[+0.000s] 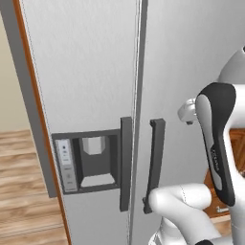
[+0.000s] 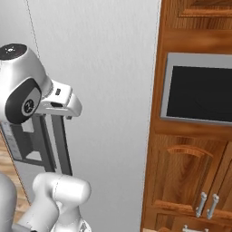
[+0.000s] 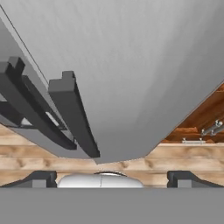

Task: Open the freezer door, pick up the ice cube tray from the freezer, and place it on the dining counter.

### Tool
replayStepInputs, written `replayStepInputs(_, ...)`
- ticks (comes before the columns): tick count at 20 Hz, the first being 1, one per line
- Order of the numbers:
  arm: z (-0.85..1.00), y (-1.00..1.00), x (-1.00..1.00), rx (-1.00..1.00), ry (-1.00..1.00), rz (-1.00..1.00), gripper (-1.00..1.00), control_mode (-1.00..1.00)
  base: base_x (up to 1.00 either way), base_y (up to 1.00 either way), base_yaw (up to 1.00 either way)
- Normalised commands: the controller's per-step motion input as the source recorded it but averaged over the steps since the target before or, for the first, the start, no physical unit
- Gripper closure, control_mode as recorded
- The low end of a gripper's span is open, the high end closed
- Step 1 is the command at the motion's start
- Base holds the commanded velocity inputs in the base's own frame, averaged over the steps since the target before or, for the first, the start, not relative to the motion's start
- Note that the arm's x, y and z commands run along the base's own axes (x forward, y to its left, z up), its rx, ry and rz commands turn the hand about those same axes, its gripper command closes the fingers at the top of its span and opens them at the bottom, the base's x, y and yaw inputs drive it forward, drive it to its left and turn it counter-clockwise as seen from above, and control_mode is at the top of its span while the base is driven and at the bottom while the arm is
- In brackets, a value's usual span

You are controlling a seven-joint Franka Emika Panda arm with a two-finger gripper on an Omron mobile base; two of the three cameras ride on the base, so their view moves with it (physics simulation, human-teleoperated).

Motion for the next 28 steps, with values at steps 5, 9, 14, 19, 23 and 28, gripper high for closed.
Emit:
replayStepInputs(5,0.0,0.0,0.0,0.0,0.0,0.0,-1.0,1.0,0.0,-0.49,-0.05)
replayStepInputs(9,0.0,0.0,0.0,0.0,0.0,0.0,-1.0,1.0,0.0,-0.29,-0.05)
replayStepInputs(14,0.0,0.0,0.0,0.0,0.0,0.0,-1.0,1.0,0.03,-0.25,-0.01)
replayStepInputs(19,0.0,0.0,0.0,0.0,0.0,0.0,-1.0,1.0,0.21,-0.2,0.0)
replayStepInputs(23,0.0,0.0,0.0,0.0,0.0,0.0,-1.0,1.0,0.25,-0.21,0.0)
replayStepInputs(28,0.0,0.0,0.0,0.0,0.0,0.0,-1.0,1.0,0.32,-0.21,0.0)
